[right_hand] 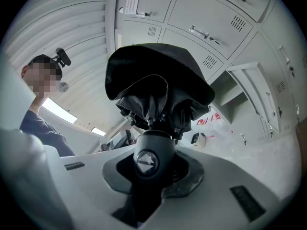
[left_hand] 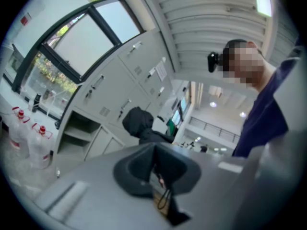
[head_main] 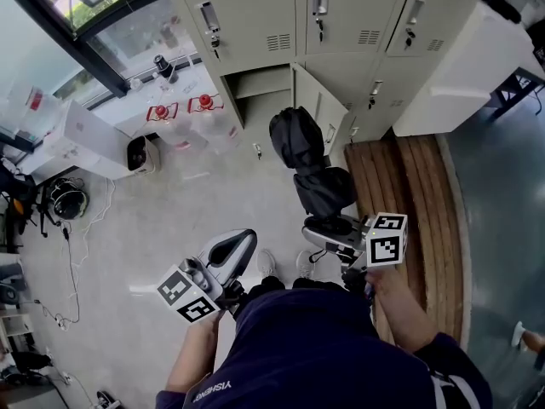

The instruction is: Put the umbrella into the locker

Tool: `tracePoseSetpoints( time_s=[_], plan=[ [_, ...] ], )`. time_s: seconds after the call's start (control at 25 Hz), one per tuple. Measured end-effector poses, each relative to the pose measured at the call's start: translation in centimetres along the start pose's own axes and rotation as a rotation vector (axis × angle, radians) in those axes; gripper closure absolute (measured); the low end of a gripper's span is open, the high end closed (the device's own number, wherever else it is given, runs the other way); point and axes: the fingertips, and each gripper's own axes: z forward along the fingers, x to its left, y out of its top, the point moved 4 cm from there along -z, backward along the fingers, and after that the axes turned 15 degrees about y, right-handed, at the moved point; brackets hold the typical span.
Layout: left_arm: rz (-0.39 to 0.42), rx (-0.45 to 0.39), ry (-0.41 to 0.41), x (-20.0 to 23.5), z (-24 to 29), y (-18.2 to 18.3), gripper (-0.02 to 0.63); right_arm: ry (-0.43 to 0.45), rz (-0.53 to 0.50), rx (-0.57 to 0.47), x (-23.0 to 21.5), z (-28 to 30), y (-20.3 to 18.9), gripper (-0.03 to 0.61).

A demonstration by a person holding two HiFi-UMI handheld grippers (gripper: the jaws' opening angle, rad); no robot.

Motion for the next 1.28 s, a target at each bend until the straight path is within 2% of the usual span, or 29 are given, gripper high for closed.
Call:
tracePoseSetpoints(
  time_s=[0.44, 0.68, 1.0, 1.28],
  plan=[
    [0.007, -0.015, 0.038, -0.7, 0.8, -0.3, 0.614, -0.076, 0.000, 0.057, -2.5, -1.6, 0.1, 0.495],
    [-0.008, 0.000, 0.057, 0.5, 1.5, -0.7, 0.614, -0.109, 0.012, 0.081, -4.1, -1.8, 0.4, 0.495],
    [-0.048, 0.006, 0.041, 4.1, 4.1, 0.0, 0.614, -0.174, 0.055, 0.119, -7.9, -0.8, 1.6, 0.496],
    [-0.075, 0.040, 0.008, 11.0, 7.7, 2.2, 0.614, -0.274, 0.087, 0.149, -14.0, 2.1, 4.6, 0.495]
  ],
)
